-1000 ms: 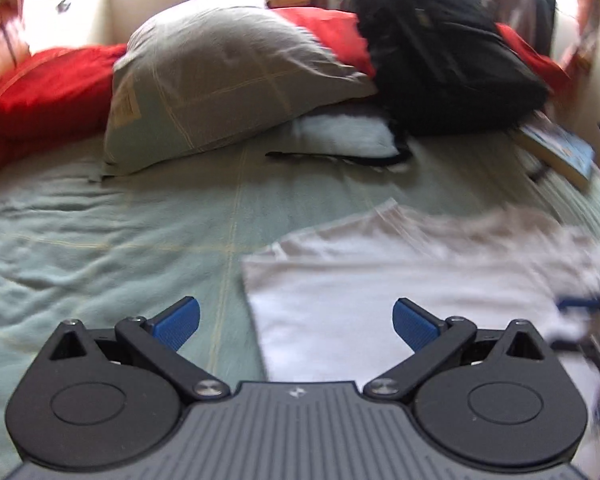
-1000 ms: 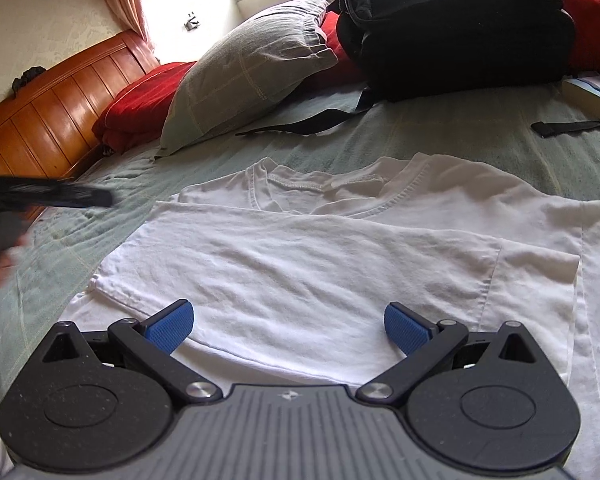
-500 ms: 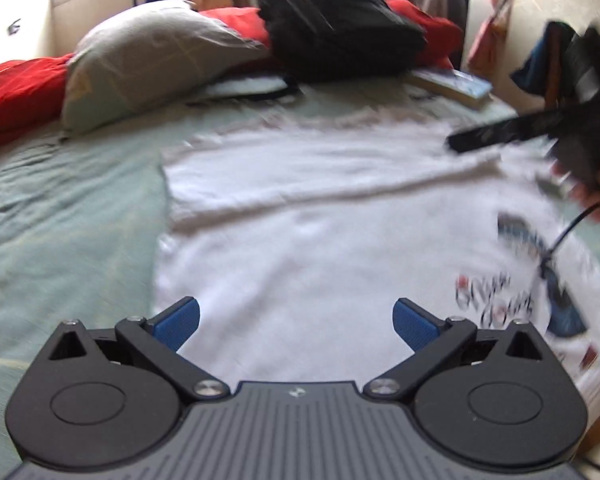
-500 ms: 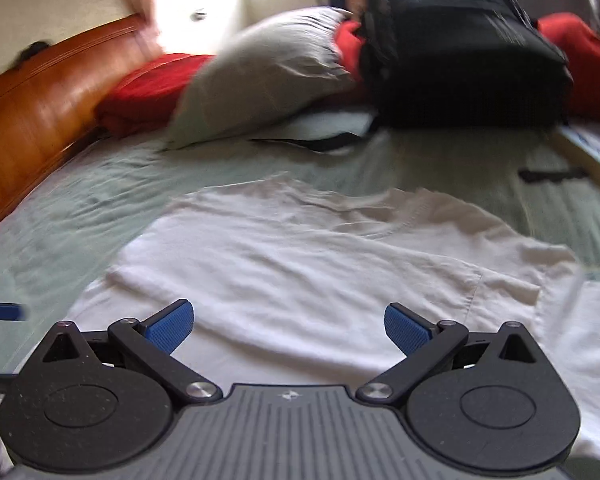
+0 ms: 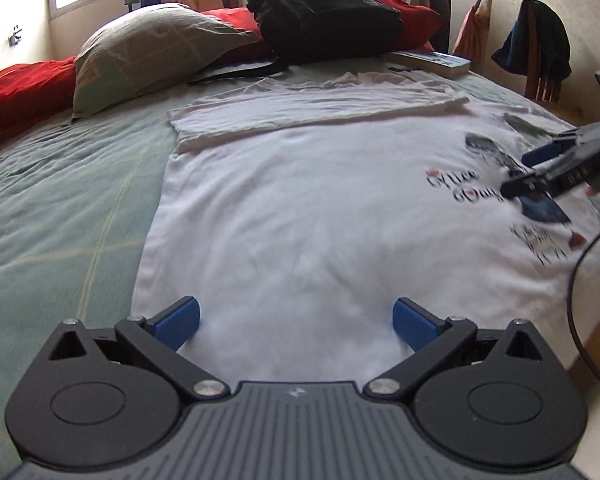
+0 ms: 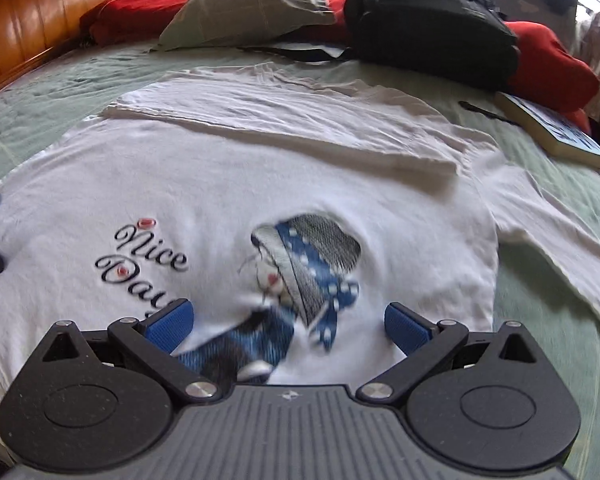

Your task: Fold clothes

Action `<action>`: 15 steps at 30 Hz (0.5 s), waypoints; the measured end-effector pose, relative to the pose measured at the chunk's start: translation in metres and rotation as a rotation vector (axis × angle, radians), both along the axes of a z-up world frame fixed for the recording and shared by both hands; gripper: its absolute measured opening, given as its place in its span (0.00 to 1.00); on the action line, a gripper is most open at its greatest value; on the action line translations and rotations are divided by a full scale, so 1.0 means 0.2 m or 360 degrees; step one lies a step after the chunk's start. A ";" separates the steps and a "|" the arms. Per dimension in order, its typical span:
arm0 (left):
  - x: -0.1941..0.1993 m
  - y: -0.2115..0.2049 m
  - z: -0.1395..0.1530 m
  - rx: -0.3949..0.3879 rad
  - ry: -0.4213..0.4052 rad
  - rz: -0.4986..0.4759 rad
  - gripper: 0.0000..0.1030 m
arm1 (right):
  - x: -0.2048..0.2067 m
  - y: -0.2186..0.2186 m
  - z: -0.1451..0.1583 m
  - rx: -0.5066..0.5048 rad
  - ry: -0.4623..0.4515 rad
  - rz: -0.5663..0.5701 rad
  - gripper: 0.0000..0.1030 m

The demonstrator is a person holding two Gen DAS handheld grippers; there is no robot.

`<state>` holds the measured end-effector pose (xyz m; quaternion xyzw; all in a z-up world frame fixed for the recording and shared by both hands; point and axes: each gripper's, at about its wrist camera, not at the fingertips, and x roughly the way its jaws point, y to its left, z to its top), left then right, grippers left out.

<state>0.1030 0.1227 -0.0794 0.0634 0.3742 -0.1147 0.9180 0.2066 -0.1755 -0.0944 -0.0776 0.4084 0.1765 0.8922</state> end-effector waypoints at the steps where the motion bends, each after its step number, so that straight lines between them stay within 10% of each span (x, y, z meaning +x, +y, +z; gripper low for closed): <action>1: -0.04 0.00 0.01 0.0008 0.0000 0.0002 0.99 | 0.00 -0.01 -0.01 0.0033 0.0017 -0.0044 1.00; 15: -0.01 -0.29 0.06 -0.0007 -0.0191 -0.0022 0.99 | -0.29 0.04 0.05 -0.0011 -0.0183 -0.0045 1.00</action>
